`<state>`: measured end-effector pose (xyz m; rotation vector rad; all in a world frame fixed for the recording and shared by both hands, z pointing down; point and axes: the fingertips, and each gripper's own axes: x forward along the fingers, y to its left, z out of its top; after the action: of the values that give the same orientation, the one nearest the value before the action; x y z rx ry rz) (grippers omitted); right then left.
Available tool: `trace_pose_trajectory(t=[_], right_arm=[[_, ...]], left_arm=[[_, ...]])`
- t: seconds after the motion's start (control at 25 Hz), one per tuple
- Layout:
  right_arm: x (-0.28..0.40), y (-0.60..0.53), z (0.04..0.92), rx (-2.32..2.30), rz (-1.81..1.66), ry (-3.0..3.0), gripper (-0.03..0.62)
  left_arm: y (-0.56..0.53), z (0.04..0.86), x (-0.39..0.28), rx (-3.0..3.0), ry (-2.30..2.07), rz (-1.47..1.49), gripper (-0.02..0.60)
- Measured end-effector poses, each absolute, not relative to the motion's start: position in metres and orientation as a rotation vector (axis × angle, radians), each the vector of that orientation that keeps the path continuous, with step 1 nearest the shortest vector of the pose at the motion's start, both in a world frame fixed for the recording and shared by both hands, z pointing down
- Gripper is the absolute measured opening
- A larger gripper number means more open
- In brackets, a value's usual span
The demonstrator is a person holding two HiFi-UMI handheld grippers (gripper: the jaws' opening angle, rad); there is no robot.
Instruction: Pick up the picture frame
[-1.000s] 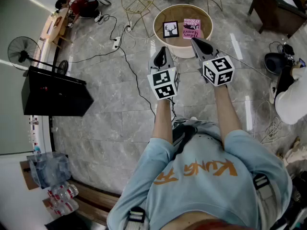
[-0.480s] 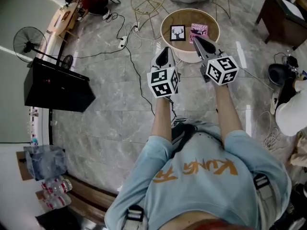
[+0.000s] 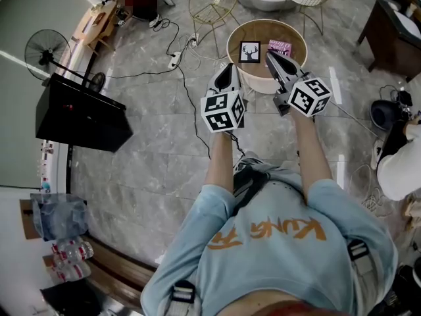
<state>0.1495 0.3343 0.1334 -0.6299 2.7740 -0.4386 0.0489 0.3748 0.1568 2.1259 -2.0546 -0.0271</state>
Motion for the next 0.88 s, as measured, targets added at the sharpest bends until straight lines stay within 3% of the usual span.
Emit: trace_pose_trajectory(t=[0.36,0.88], right_arm=[[0.14,0.305,0.16,-0.669,-0.506,2.816,-0.003],[0.079,0.181,0.18,-0.858,-0.545,2.843,-0.003]], left_arm=[[0.351,0.18,0.038,2.095,-2.024,-0.047,0.018],[0.233,0.193,-0.042,2.023,-1.979,-0.133,0.018]])
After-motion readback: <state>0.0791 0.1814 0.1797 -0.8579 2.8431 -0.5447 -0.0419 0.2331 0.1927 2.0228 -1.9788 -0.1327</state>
